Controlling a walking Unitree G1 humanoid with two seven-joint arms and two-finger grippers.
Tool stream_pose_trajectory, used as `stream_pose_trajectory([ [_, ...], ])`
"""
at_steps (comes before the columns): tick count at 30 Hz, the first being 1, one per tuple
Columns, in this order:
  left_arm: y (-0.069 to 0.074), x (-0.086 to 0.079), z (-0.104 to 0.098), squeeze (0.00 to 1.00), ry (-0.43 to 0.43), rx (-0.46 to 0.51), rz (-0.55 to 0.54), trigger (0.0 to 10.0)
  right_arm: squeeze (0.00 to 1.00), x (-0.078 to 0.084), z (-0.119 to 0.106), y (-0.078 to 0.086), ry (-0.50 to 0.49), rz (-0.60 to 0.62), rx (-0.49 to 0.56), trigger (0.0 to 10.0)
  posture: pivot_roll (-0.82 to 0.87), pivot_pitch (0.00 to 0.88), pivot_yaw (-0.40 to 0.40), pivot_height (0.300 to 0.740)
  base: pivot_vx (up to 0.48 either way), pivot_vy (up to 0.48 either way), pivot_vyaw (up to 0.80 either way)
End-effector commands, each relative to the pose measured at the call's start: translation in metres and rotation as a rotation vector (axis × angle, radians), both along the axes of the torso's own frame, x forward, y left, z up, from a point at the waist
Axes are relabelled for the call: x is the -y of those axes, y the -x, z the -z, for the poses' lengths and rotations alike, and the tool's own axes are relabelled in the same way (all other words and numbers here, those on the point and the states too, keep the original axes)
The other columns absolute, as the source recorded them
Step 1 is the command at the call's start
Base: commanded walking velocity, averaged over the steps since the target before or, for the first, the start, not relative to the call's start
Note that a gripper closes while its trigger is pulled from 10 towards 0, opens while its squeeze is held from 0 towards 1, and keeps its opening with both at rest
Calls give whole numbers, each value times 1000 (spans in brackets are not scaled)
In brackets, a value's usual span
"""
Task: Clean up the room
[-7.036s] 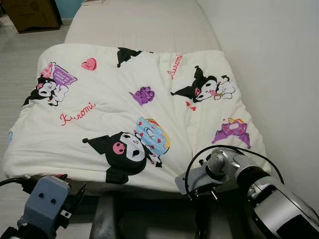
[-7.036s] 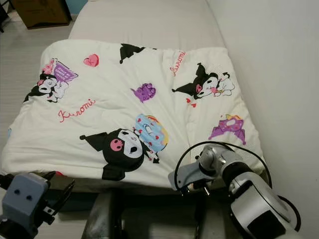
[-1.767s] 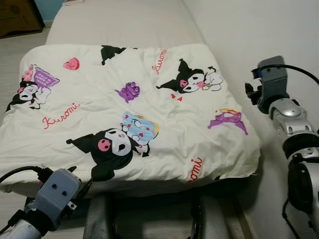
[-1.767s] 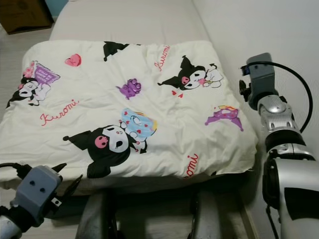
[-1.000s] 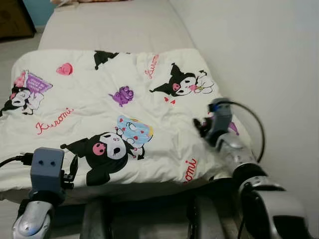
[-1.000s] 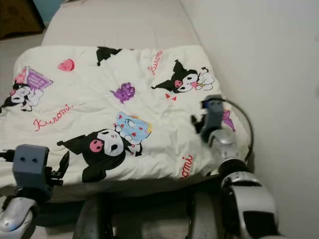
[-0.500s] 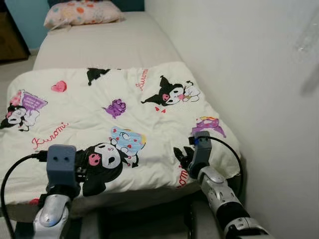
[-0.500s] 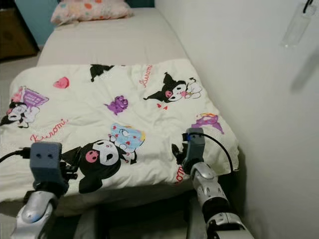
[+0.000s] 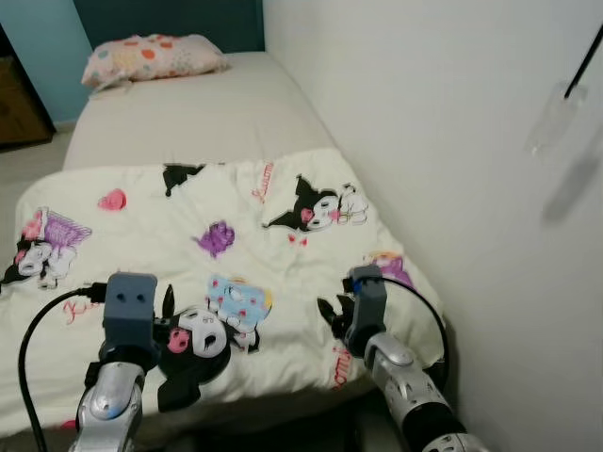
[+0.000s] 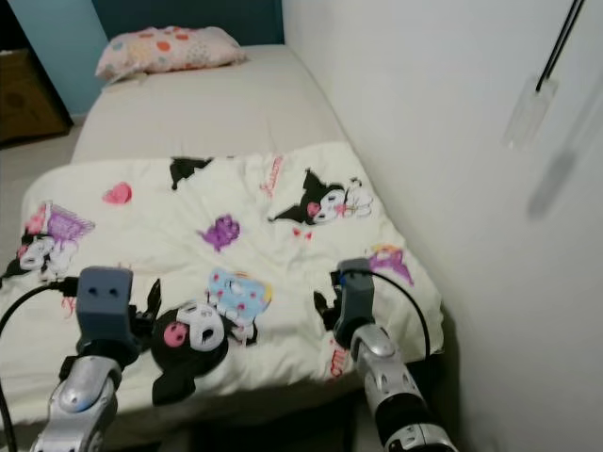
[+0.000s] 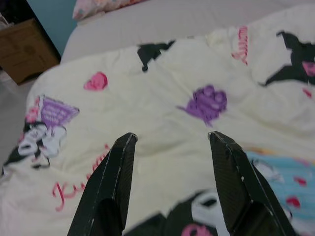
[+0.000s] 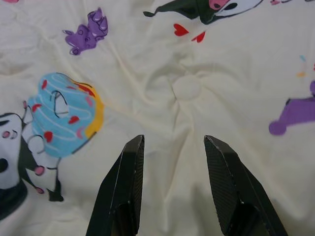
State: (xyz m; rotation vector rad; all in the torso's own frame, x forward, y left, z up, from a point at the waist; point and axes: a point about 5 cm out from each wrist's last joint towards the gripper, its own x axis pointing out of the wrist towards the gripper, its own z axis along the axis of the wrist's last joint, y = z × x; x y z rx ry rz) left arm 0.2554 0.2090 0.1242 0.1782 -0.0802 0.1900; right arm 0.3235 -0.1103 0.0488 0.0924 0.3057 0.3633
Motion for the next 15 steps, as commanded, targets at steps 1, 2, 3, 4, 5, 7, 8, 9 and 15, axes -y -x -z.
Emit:
stream_pose_trajectory([
  [1,-1,-2,4,0,-20,-12,-8,10000,0,-4,3,3,16,-18,-5,10000,-49,48,-3,636,0,0,0],
  [2,-2,-1,2,0,-24,-9,-8,10000,0,-5,3,4,31,-19,-2,10000,-47,44,-1,636,0,0,0],
  [3,-2,-1,2,0,-24,-9,-8,10000,0,-5,3,4,31,-19,-2,10000,-47,44,-1,636,0,0,0],
  [4,-3,-1,2,0,-28,-5,-8,10000,0,-6,4,4,42,-22,-2,10000,-46,41,1,636,0,0,0],
  [5,-4,0,1,0,-29,-3,-8,10000,0,-7,5,5,47,-22,-3,10000,-42,40,4,636,0,0,0],
  [7,-4,0,1,0,-29,-3,-8,10000,0,-7,5,5,47,-22,-3,10000,-42,40,4,636,0,0,0],
  [8,-7,2,0,0,-32,2,-5,10000,0,-12,2,5,0,-40,7,10000,-46,25,1,636,0,0,0],
  [9,-7,2,0,0,-32,2,-5,10000,0,-12,2,5,0,-40,7,10000,-46,25,1,636,0,0,0],
  [15,-9,9,24,0,-27,-69,50,10000,0,-24,8,14,-48,-90,-7,10000,-59,13,-8,636,0,0,0],
])
